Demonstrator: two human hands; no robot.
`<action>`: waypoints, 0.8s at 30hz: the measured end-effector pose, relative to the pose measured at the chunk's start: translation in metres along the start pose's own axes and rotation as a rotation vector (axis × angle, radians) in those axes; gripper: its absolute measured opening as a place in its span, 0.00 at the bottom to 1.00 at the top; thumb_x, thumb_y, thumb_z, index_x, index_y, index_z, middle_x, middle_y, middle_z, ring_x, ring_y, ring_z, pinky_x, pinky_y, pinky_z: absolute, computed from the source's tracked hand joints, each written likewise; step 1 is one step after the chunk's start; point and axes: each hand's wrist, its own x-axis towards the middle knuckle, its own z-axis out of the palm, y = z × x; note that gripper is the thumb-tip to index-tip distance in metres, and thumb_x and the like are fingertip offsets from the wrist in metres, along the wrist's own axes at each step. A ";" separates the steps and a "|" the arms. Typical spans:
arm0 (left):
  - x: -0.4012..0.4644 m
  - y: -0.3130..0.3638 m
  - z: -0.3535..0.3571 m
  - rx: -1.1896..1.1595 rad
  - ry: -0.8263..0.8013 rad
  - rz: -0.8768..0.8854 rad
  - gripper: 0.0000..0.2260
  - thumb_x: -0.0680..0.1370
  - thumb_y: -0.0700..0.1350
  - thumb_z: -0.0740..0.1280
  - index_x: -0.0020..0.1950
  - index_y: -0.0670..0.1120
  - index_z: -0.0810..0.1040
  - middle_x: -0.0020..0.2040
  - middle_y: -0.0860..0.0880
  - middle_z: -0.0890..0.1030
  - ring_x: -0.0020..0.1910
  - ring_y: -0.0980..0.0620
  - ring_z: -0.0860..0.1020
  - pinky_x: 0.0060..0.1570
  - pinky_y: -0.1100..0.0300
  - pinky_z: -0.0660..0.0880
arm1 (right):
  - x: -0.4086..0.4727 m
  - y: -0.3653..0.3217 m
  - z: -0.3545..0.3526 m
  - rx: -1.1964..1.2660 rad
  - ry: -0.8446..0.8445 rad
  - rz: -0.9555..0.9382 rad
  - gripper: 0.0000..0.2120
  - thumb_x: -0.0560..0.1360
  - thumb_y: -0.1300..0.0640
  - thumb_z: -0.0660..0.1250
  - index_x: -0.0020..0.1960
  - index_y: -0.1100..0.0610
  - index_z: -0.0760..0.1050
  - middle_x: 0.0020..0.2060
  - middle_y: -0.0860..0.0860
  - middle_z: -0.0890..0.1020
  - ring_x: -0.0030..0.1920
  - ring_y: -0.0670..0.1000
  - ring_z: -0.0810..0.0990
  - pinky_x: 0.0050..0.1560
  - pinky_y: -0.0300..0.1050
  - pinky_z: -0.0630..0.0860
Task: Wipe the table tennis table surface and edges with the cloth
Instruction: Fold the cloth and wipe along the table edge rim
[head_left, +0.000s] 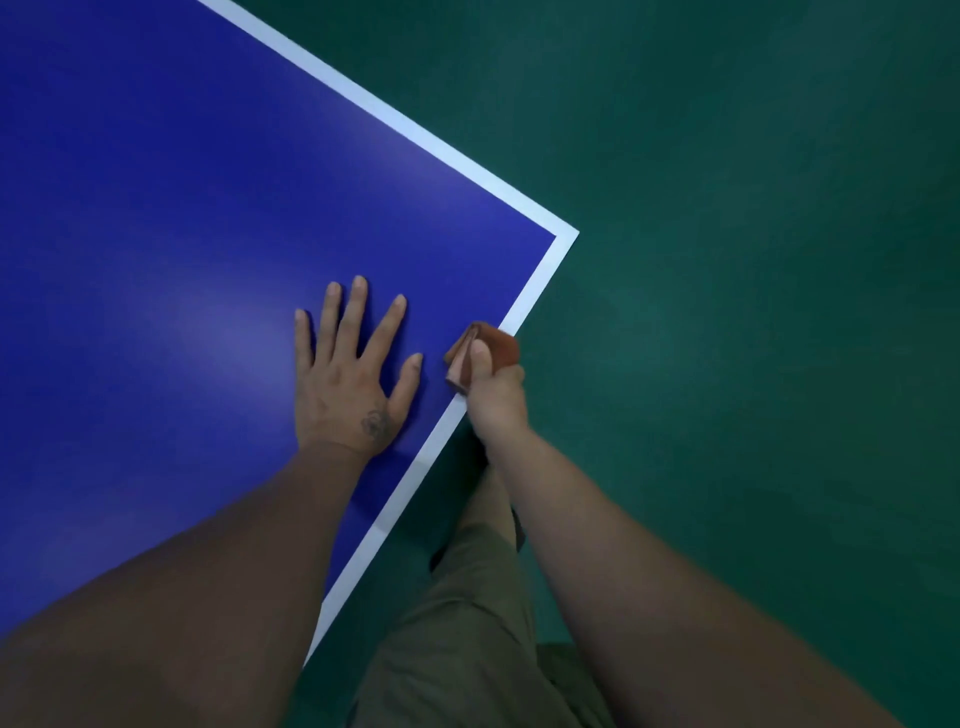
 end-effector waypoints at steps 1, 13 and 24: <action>-0.001 0.000 0.000 0.001 0.005 -0.001 0.29 0.87 0.61 0.56 0.87 0.55 0.60 0.88 0.45 0.56 0.87 0.42 0.52 0.84 0.34 0.51 | -0.001 0.003 0.003 0.019 -0.009 0.015 0.28 0.85 0.39 0.57 0.72 0.62 0.66 0.61 0.55 0.80 0.55 0.54 0.78 0.55 0.45 0.70; 0.016 0.027 0.000 -0.218 0.128 -0.223 0.25 0.85 0.56 0.64 0.80 0.47 0.74 0.83 0.46 0.69 0.85 0.44 0.61 0.84 0.38 0.53 | 0.077 -0.097 -0.051 0.133 0.092 -0.161 0.17 0.86 0.44 0.58 0.59 0.56 0.77 0.45 0.48 0.81 0.48 0.53 0.80 0.51 0.47 0.78; 0.139 0.094 -0.001 -0.258 0.188 -0.784 0.31 0.85 0.55 0.63 0.86 0.48 0.62 0.88 0.46 0.57 0.88 0.44 0.51 0.86 0.43 0.45 | 0.110 -0.139 -0.133 -0.447 -0.128 -0.495 0.14 0.84 0.45 0.64 0.64 0.53 0.72 0.54 0.44 0.83 0.54 0.45 0.82 0.54 0.37 0.75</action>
